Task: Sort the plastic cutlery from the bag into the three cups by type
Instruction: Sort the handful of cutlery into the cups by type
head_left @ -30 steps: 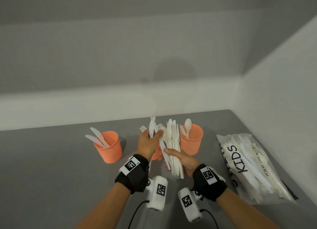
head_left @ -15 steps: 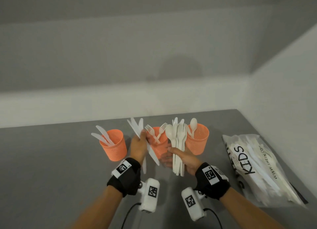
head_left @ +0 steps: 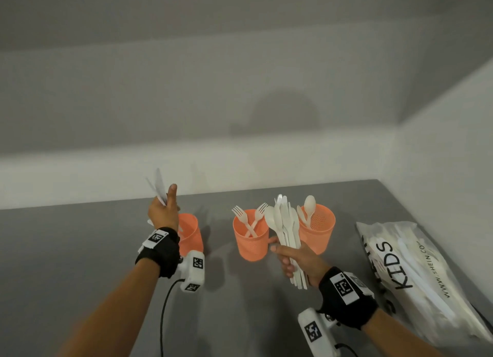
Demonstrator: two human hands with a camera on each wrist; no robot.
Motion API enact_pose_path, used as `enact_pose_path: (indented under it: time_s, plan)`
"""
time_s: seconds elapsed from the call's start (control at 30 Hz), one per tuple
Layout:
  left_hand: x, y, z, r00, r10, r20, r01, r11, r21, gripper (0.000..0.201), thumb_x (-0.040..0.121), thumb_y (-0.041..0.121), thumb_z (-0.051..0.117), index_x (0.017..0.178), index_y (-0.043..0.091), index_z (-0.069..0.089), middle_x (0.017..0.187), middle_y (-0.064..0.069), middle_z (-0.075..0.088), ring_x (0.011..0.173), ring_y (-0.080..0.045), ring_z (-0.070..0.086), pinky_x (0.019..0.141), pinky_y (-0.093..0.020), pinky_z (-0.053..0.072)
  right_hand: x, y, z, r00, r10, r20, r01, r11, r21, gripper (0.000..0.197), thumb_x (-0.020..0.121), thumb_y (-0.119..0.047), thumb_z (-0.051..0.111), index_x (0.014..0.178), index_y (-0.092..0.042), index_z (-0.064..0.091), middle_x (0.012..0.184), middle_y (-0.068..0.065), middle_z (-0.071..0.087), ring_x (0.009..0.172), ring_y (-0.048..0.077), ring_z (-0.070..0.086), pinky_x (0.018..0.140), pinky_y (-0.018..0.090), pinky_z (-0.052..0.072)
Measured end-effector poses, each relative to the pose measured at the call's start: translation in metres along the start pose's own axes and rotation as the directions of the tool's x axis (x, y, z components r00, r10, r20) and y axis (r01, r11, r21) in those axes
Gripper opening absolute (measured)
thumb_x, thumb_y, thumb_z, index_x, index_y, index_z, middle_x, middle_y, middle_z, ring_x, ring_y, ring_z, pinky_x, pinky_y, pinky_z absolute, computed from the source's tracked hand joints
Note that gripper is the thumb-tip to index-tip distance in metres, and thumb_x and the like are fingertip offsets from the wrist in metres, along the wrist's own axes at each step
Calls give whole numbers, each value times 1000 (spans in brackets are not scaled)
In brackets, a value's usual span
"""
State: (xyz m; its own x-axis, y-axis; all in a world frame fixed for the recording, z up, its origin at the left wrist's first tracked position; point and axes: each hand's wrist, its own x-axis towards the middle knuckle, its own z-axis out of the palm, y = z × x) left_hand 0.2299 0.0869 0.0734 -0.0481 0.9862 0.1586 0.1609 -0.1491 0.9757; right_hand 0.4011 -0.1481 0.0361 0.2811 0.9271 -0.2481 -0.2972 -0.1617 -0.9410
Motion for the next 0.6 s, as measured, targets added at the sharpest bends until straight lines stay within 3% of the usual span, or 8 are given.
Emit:
enact_pose_path:
  time_s: [0.1,0.17,0.33,0.4,0.47,0.5,0.53,0.6]
  plan:
    - [-1,-24,0,996,-44,79,38,996,81,41,88,35,59,81,-5,61,69,-14,60,68,-26,57,80,-39,50,-2,0,3,1000,4,9,-4,1000,-17,7,91,-7,53,96,-11,56,49,-4,46,37,7,36,40,19,36]
    - [-2,-32,-2,992,-35,118,17,988,155,33,86,30,64,89,-3,62,82,-15,64,79,-25,58,88,-43,49,-3,2,5,1000,14,9,-14,1000,-28,8,91,-7,54,96,-12,57,51,-3,47,37,7,37,41,18,37]
    - [-14,-14,-9,976,220,-5,-215,957,197,33,85,21,65,112,2,61,122,-16,51,113,-24,52,93,-26,37,-1,1,12,999,28,27,-25,996,-91,10,90,-10,57,100,-12,59,53,-1,49,40,8,43,42,19,40]
    - [-32,2,-7,950,314,5,-312,945,100,29,86,17,64,111,3,61,118,-13,53,108,-16,51,91,-16,36,1,1,15,999,34,37,-30,994,-103,11,90,-11,57,102,-11,59,52,-2,50,41,8,45,43,18,41]
    - [-58,16,-2,960,217,176,-204,975,-87,29,86,13,63,114,7,58,106,-12,59,100,-16,54,81,-10,43,2,0,19,998,39,50,-34,995,-98,17,90,-12,58,106,-7,57,50,-4,51,41,7,47,43,18,42]
    - [-74,19,0,936,128,327,-80,984,-156,34,85,13,65,117,10,54,105,-11,60,98,-18,56,78,-10,46,1,0,22,996,48,69,-41,994,-96,19,90,-12,58,107,-5,56,49,-4,51,41,7,47,43,18,42]
    - [-88,21,5,864,43,501,53,983,-175,44,82,17,68,121,13,48,107,-11,60,99,-18,58,76,-13,48,1,-2,25,995,53,87,-45,995,-87,17,90,-13,59,105,-5,56,48,-5,51,41,7,47,42,18,42]
    - [-116,19,14,649,-78,757,294,943,-156,65,72,32,74,125,10,44,111,-15,61,97,-21,64,73,-20,54,1,-4,31,989,63,134,-52,995,-89,7,89,-14,61,93,-10,58,47,-5,50,41,7,49,43,18,43]
